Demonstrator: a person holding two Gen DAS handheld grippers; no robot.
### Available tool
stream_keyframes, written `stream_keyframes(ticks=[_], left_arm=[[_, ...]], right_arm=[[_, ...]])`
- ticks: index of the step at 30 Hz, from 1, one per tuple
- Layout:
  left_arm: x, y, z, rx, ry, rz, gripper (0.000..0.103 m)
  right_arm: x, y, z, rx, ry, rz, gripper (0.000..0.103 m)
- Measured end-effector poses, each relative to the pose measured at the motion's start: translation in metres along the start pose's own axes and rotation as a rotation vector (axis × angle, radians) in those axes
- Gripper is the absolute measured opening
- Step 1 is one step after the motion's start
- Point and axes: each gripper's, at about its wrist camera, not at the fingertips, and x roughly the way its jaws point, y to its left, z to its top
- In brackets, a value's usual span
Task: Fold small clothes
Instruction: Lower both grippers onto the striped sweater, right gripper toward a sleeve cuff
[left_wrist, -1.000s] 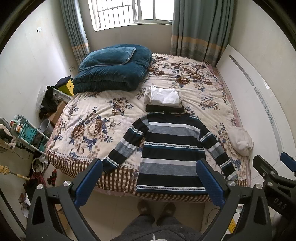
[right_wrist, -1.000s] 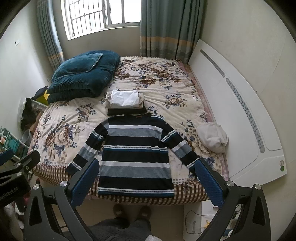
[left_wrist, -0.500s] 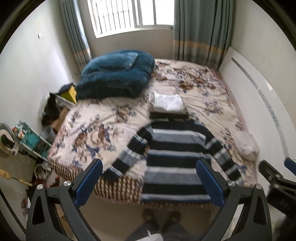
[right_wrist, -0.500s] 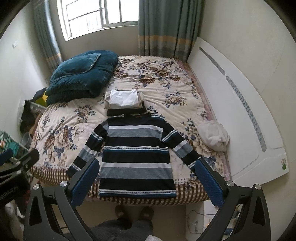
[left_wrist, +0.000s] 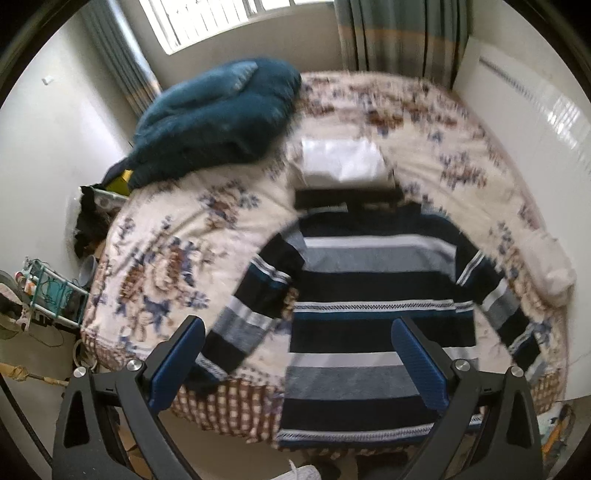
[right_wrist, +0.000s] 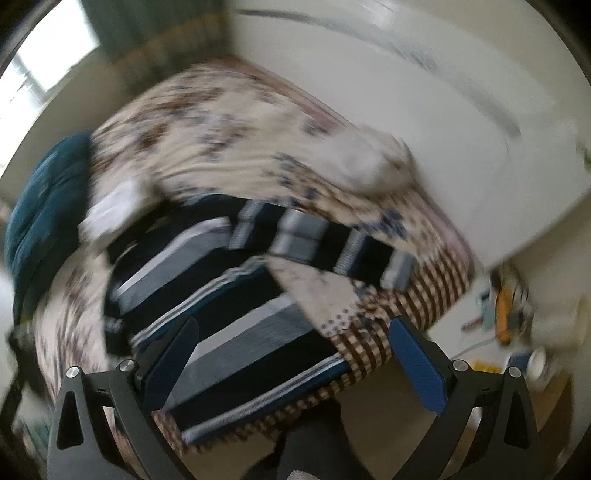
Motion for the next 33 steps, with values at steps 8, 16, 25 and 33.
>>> stream_keyframes(ticks=[8, 16, 25, 33], left_arm=[[0.153, -0.086, -0.011, -0.001, 0.187, 0.043, 0.103], [0.264, -0.125, -0.034, -0.009, 0.325, 0.071, 0.103], [0.323, -0.123, -0.045, -0.007, 0.368, 0.059, 0.103], [0.339, -0.120, -0.026, 0.015, 0.331, 0.042, 0.103]], right_arm=[[0.233, -0.143, 0.045, 0.380, 0.203, -0.033, 0.103], [0.404, -0.236, 0.036, 0.657, 0.289, -0.019, 0.093], [0.410, -0.286, -0.009, 0.936, 0.196, -0.063, 0.086], [0.457, -0.302, -0.027, 1.024, 0.123, 0.000, 0.083]])
